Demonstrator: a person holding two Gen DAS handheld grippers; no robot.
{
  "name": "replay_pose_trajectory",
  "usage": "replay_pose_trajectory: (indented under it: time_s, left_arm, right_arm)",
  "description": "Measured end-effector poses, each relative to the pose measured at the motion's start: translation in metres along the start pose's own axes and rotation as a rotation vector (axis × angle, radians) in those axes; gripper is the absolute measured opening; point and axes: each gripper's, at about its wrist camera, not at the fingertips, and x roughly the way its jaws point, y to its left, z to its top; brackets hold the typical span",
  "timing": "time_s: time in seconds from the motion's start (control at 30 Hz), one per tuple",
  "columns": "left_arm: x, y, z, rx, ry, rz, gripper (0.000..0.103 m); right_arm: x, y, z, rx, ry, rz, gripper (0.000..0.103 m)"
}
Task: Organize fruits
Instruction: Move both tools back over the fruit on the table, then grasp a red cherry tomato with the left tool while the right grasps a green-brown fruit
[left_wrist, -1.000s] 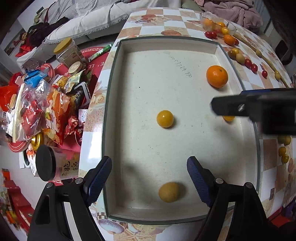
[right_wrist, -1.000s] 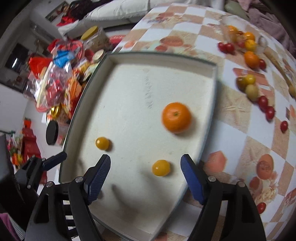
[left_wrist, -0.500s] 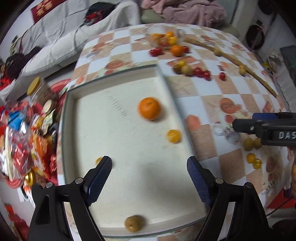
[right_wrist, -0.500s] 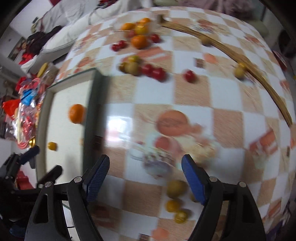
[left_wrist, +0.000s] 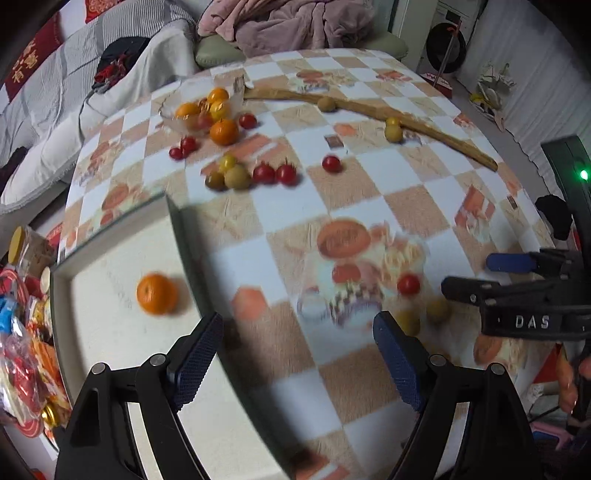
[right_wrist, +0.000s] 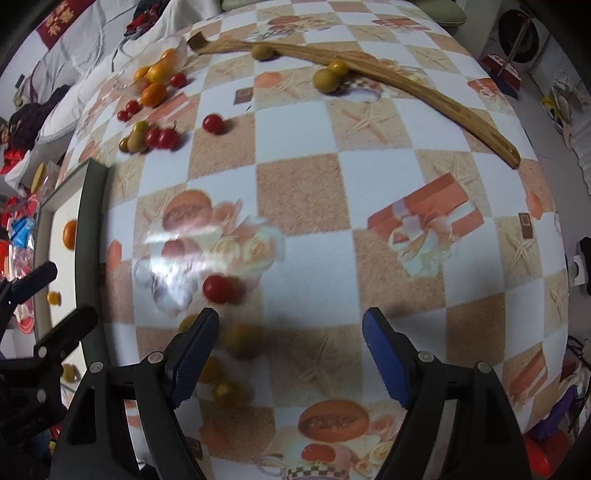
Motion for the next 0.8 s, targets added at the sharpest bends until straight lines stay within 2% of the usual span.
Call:
replay_pose_trajectory:
  time_s: [0.2, 0.33, 0.43, 0.5, 0.6, 0.73, 0.8]
  left_arm:
    - [0.020, -0.005, 0.058, -0.026, -0.063, 0.024, 0.084]
    - [0.041, -0.021, 0.094, 0.029, -0.118, 0.054, 0.084]
    - [0.059, -0.037, 0.111, 0.101, -0.126, 0.073, 0.084]
    - [0.069, -0.047, 0.118, 0.149, -0.134, 0.077, 0.084]
    - [0.084, -0.057, 0.125, 0.194, -0.122, 0.091, 0.084]
    - [0.099, -0.059, 0.130, 0.200, -0.097, 0.089, 0.084]
    - [0.105, -0.060, 0.131, 0.205, -0.084, 0.091, 0.084]
  right_arm:
    - [-0.006, -0.027, 0.047, 0.020, -0.072, 0.017, 0.083]
    - [-0.003, -0.043, 0.084, 0.069, -0.101, 0.036, 0.083]
    - [0.003, -0.052, 0.108, 0.108, -0.109, 0.066, 0.080]
    - [0.009, -0.058, 0.122, 0.127, -0.104, 0.085, 0.074]
    - [0.020, -0.061, 0.138, 0.133, -0.093, 0.105, 0.071]
    - [0.031, -0.059, 0.156, 0.099, -0.083, 0.110, 0.067]
    - [0.037, -0.058, 0.163, 0.089, -0.073, 0.118, 0.060]
